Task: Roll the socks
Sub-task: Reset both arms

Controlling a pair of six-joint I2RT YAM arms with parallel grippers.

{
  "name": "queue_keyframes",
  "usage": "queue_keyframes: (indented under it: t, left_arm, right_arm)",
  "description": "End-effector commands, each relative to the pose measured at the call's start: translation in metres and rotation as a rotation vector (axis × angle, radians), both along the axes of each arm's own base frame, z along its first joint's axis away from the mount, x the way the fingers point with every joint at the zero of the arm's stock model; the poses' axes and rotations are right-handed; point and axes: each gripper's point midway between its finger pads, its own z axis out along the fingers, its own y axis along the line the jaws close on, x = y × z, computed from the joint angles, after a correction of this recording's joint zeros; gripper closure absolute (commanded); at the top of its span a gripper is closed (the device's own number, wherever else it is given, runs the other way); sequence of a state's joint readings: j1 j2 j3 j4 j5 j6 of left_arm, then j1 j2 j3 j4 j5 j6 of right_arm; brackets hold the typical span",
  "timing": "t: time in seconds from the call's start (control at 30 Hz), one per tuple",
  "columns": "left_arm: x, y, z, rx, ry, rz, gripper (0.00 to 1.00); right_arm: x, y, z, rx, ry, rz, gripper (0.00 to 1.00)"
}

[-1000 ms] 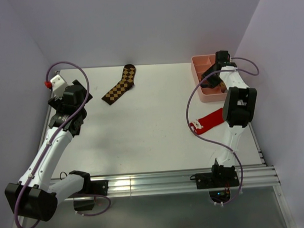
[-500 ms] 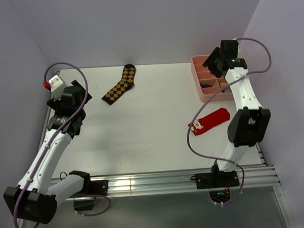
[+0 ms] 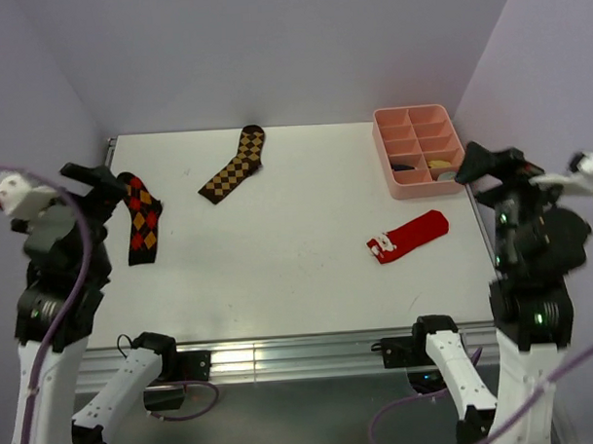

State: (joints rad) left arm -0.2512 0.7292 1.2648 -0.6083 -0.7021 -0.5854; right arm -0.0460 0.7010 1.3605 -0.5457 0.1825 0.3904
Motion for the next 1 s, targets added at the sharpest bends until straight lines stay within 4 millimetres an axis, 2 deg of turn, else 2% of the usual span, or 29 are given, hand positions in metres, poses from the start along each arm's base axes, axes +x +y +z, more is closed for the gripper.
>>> queue_keyframes:
  t: [0.0,0.07,0.13,0.23,0.37,0.47,0.8,0.97]
  left_arm:
    - [-0.041,0.014,0.03,0.03,-0.063,0.014,0.01]
    - [-0.061,0.022,0.043,0.031,-0.104,0.029,0.01]
    - [-0.08,0.03,0.052,0.026,-0.146,0.049,0.01]
    - [-0.101,0.041,0.058,0.024,-0.189,0.081,0.01]
    - [-0.136,0.061,0.061,0.001,-0.244,0.145,0.01]
    - [-0.148,0.073,0.058,-0.013,-0.246,0.206,0.01]
    - [-0.138,0.068,0.047,-0.04,-0.29,0.19,0.01]
    - [-0.14,0.071,0.049,-0.05,-0.333,0.208,0.01]
  right_arm:
    - [-0.043,-0.016,0.008,-0.082,-0.049,-0.092,0.0]
    - [-0.076,-0.02,0.02,-0.113,-0.096,-0.126,0.0]
    - [-0.101,-0.025,0.02,-0.14,-0.111,-0.16,0.0]
    - [-0.116,-0.023,0.014,-0.145,-0.15,-0.129,0.0]
    - [-0.139,-0.029,0.002,-0.14,-0.198,-0.151,0.0]
    - [-0.144,-0.036,-0.004,-0.142,-0.208,-0.184,0.0]
    - [-0.14,-0.032,-0.009,-0.152,-0.195,-0.148,0.0]
    - [-0.136,-0.032,-0.012,-0.152,-0.183,-0.148,0.0]
